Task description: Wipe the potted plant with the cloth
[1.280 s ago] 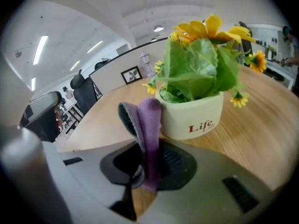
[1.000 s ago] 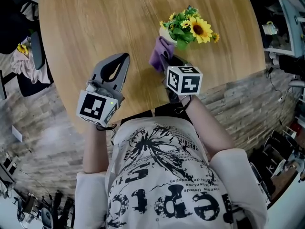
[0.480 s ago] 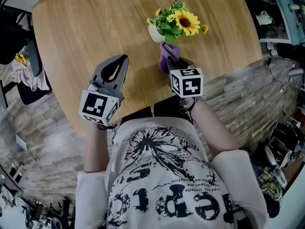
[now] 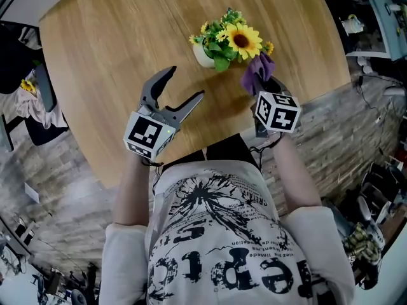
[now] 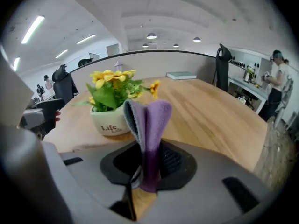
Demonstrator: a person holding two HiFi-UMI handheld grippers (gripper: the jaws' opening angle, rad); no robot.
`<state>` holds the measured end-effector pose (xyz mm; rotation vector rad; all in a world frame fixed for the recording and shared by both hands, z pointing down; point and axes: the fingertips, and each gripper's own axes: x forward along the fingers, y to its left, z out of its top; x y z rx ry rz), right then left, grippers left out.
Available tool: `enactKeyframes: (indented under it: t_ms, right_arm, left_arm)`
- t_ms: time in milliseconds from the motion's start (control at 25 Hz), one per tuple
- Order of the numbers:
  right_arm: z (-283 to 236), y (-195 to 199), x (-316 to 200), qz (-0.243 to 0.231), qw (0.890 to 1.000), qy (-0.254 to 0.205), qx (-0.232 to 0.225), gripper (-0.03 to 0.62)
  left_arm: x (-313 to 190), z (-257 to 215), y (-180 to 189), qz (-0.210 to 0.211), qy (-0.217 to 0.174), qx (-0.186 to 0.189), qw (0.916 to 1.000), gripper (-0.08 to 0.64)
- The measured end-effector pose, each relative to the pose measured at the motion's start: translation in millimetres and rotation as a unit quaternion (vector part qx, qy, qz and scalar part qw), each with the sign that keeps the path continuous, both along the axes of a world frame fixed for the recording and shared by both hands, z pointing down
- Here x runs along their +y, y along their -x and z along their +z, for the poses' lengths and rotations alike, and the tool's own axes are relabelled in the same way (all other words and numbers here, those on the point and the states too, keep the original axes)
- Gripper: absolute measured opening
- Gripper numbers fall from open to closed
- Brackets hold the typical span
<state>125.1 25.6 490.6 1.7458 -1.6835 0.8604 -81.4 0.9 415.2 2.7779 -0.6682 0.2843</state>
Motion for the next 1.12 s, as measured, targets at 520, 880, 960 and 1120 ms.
enactKeyframes:
  t_ms: [520,880,960,1120]
  right_arm:
    - [-12,-66,-79,-0.063,0.995,-0.044,0.071,0.083]
    - [-8,-69,-116,-0.141,0.985,-0.056,0.086,0.081]
    - [-8,-70,-121,-0.154,0.983,-0.058,0.087,0.081]
    - [-4,-73,-130,-0.157,0.982,-0.060,0.085,0.081]
  left_arm:
    - [-52,63,-60,0.046,0.016,-0.069,0.9964,0.563]
    - [-71,78,-96,0.104,-0.015,-0.124,0.9867,0.571]
    - [-71,83,-100,0.114,-0.013,-0.130,0.9848,0.571]
    - [-68,94,-107,0.135,-0.020,-0.157,0.9781,0.543]
